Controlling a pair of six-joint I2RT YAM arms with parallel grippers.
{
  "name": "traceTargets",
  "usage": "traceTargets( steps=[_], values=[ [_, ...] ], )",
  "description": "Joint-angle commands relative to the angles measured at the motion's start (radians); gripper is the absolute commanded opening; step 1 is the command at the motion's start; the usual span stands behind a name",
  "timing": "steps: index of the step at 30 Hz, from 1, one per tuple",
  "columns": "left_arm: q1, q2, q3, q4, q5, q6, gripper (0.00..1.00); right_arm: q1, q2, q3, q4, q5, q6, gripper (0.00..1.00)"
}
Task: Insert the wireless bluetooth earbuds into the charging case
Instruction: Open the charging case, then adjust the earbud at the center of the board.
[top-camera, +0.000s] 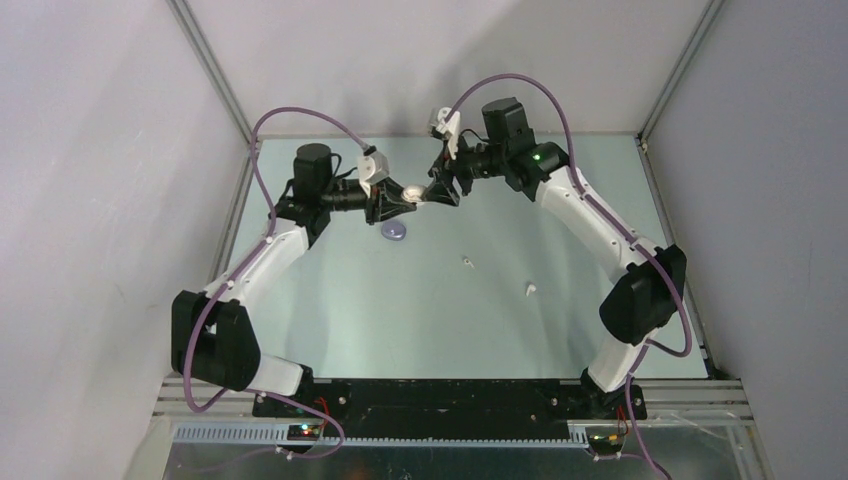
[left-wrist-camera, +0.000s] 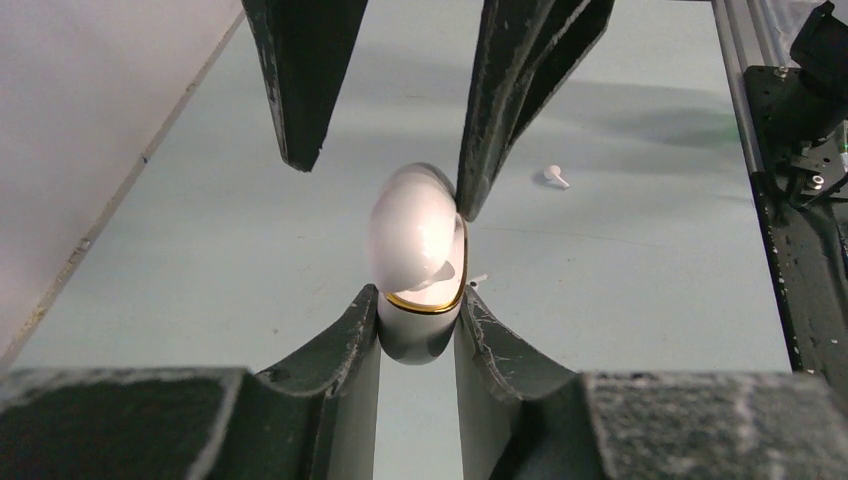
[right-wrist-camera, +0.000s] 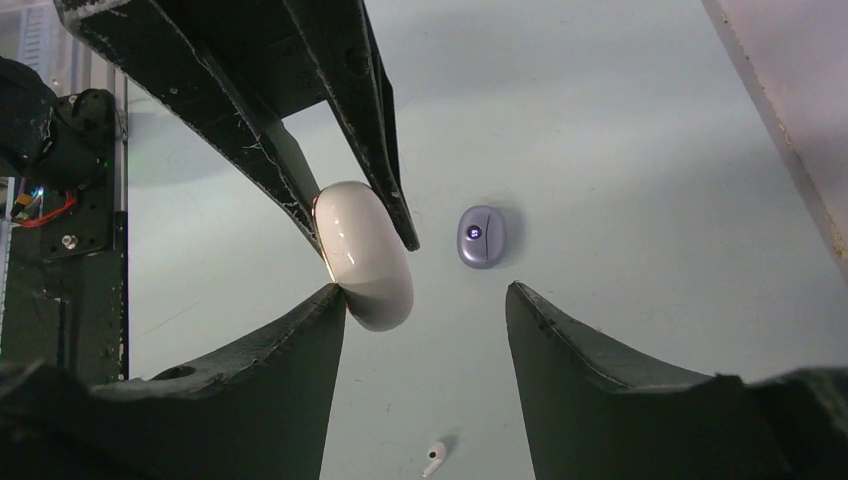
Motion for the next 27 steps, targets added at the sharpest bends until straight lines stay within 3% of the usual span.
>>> traceTargets(
  steps=[1, 13, 23, 27],
  values=[
    [-0.006, -0.007, 0.040, -0.024, 0.043, 0.036, 0.00, -0.016, -0.009, 0.035, 0.068, 0.014, 0.027, 0.64],
    [-0.007, -0.002, 0.037, -0.008, 0.030, -0.007, 0.00, -0.020, -0.010, 0.031, 0.071, 0.016, 0.035, 0.63],
    [0.004, -0.010, -0.019, 0.137, -0.023, -0.195, 0.00, -0.061, -0.164, 0.023, -0.093, -0.033, -0.042, 0.65],
    [0.017, -0.034, -0.062, 0.218, -0.051, -0.313, 0.00, -0.112, -0.224, -0.090, -0.146, 0.000, -0.080, 0.64]
  ],
)
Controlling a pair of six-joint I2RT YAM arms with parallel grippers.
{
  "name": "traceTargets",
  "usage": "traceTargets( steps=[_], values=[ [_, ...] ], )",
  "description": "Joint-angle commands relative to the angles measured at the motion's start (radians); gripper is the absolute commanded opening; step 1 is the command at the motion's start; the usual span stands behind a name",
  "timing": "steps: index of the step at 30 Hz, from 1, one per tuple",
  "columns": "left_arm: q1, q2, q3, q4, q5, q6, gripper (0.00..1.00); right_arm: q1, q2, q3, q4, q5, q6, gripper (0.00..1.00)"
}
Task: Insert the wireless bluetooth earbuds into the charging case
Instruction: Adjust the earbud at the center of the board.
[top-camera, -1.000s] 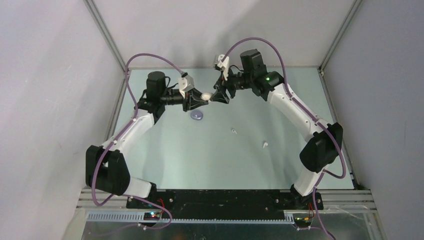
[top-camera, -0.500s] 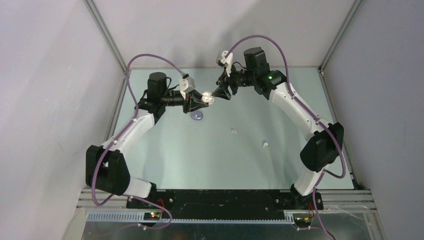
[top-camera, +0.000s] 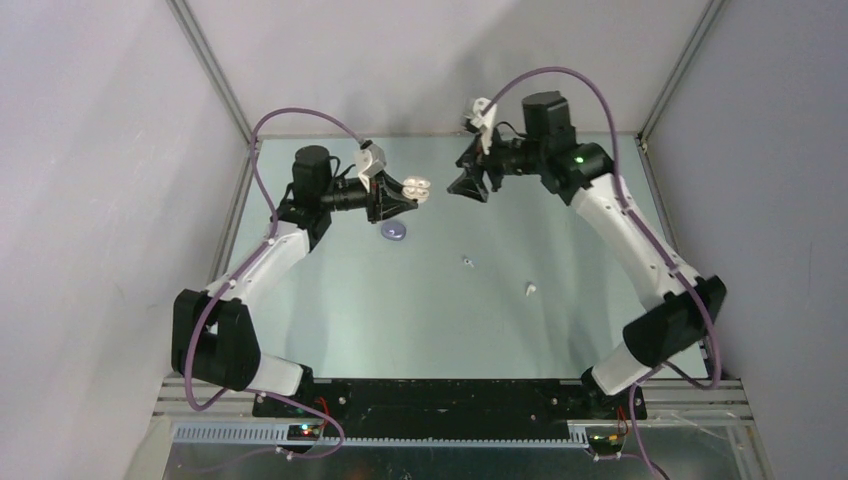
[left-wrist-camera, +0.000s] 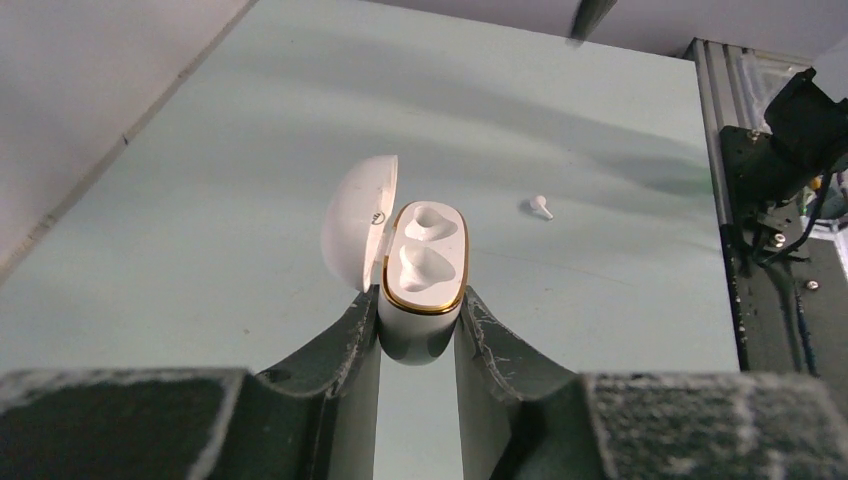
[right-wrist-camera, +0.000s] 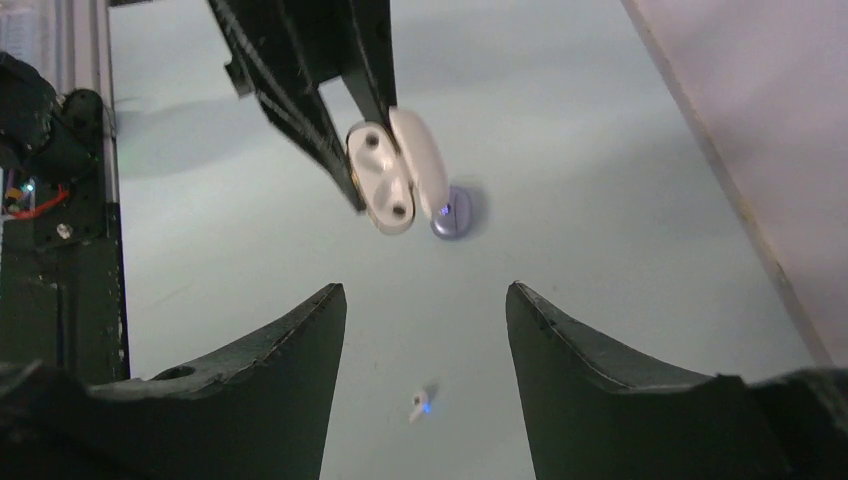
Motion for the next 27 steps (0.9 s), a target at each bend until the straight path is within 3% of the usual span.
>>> traceTargets(
  steps=[1, 5, 8, 16, 21, 27],
  values=[
    [0.020, -0.042, -0.043, 0.120, -0.037, -0.155, 0.00, -0.054, -0.114, -0.098, -0.080, 0.019, -0.067, 0.64],
    [0.035, -0.083, -0.071, 0.126, -0.080, -0.232, 0.00, -0.069, -0.174, -0.268, -0.043, 0.176, -0.028, 0.59],
    [0.046, -0.129, -0.103, 0.128, -0.113, -0.282, 0.00, -0.085, -0.219, -0.409, -0.038, 0.300, 0.022, 0.49],
    [0.057, -0.198, -0.165, 0.134, -0.162, -0.307, 0.00, -0.176, -0.246, -0.598, -0.211, 0.406, -0.043, 0.35],
    [0.057, -0.209, -0.182, 0.155, -0.165, -0.322, 0.00, -0.230, -0.265, -0.733, -0.232, 0.361, -0.329, 0.33],
    [0.057, -0.206, -0.178, 0.151, -0.159, -0.319, 0.00, -0.271, -0.360, -0.900, -0.128, 0.261, -0.696, 0.35]
  ],
)
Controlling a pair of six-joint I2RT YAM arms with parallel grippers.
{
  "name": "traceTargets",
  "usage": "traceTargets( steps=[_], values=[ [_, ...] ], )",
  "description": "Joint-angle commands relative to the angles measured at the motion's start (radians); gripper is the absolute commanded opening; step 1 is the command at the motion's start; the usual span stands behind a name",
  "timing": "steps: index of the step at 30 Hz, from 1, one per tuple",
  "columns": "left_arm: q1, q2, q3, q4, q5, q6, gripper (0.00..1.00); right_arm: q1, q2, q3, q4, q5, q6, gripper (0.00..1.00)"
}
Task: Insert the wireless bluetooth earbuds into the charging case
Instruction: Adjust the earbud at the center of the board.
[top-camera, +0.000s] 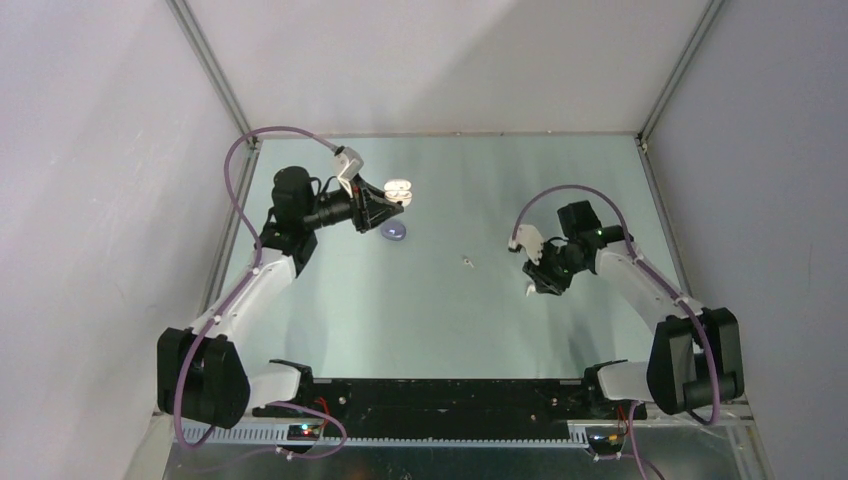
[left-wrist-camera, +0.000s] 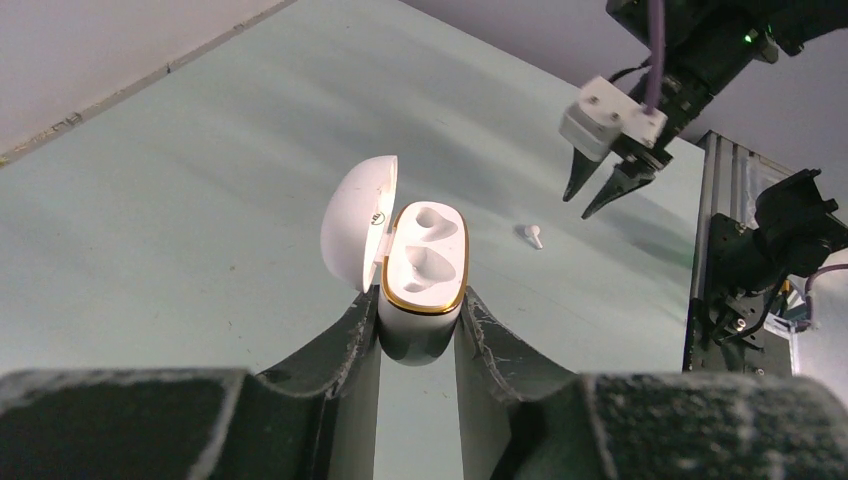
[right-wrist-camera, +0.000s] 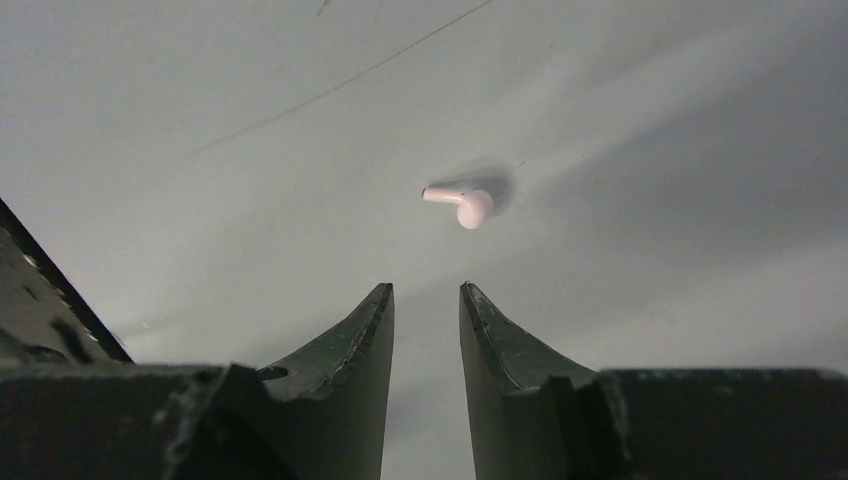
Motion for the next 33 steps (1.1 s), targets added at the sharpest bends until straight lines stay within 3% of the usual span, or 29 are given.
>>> traceTargets(
  steps=[1, 16, 33],
  values=[
    [0.005, -0.020, 0.009, 0.042, -0.004, -0.013, 0.00, -0.025, -0.070, -0.081, 0.086, -0.079, -0.359, 0.35],
    [0.005, -0.011, 0.017, 0.029, -0.008, -0.001, 0.00, -0.034, 0.115, -0.102, 0.145, -0.039, -0.612, 0.35],
    [0.006, 0.000, 0.023, 0.011, -0.007, 0.015, 0.00, 0.017, 0.180, -0.102, 0.169, -0.016, -0.685, 0.36]
  ],
)
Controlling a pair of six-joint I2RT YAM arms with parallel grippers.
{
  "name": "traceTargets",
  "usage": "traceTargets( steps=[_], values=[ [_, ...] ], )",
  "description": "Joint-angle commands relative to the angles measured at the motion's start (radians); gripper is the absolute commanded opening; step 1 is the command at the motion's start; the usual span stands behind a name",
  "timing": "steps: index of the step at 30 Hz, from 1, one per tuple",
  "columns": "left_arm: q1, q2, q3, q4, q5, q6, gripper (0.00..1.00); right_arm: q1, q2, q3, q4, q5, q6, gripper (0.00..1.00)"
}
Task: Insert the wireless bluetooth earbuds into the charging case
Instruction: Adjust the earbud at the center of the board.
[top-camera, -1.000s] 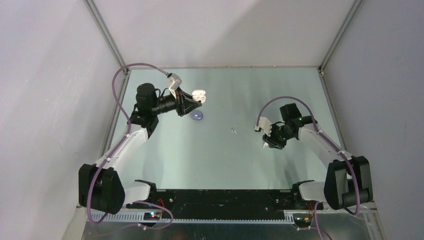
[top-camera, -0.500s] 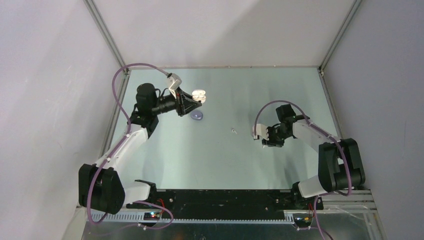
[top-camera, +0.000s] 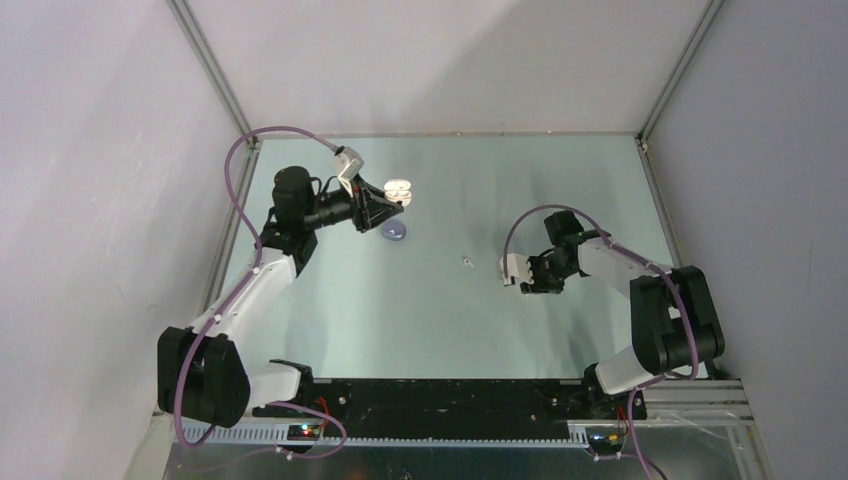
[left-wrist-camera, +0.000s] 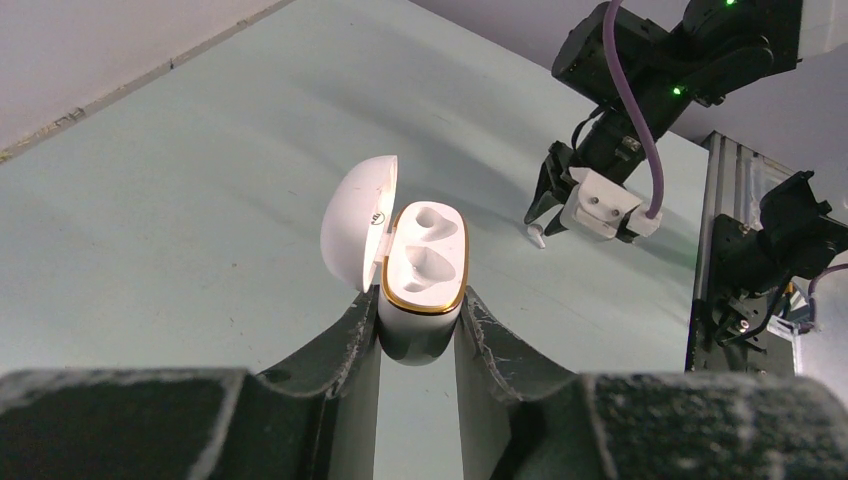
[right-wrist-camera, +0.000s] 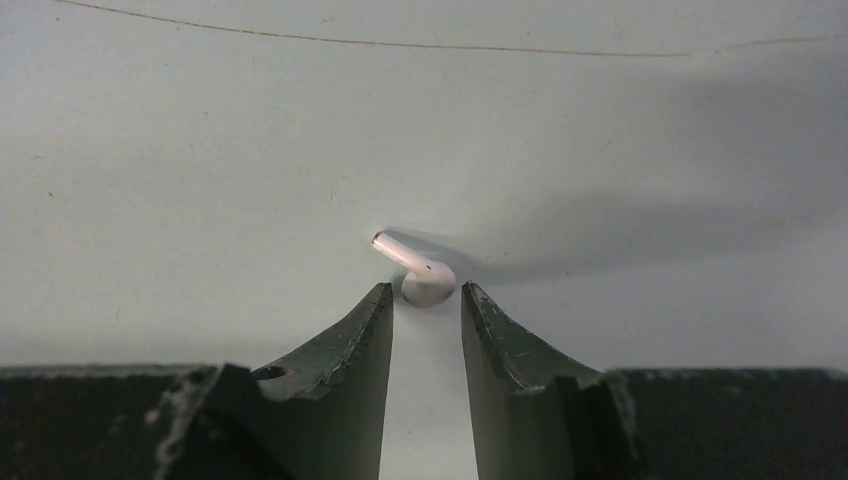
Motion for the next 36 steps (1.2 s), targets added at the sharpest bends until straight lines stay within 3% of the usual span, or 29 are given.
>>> traceTargets(
  steps=[1, 14, 20, 26, 32, 36],
  values=[
    [0.005, -0.002, 0.024, 0.008, 0.001, 0.016, 0.00, 0.023, 0.018, -0.001, 0.003, 0.005, -0.061, 0.36],
    [0.005, -0.008, 0.024, -0.010, -0.001, 0.033, 0.00, 0.034, 0.041, 0.000, -0.028, 0.042, -0.092, 0.37],
    [0.005, -0.002, 0.027, -0.005, 0.002, 0.034, 0.00, 0.034, 0.088, 0.087, -0.115, 0.027, 0.014, 0.30],
    [0.005, -0.007, 0.021, -0.001, 0.000, 0.035, 0.00, 0.064, 0.131, 0.176, -0.197, -0.016, 0.297, 0.25],
    [0.006, -0.008, 0.019, 0.005, -0.005, 0.033, 0.00, 0.095, 0.180, 0.246, -0.171, 0.016, 0.809, 0.21],
    [0.005, -0.002, 0.019, 0.011, -0.001, 0.029, 0.00, 0.127, 0.191, 0.268, -0.133, 0.089, 1.024, 0.22]
  ],
)
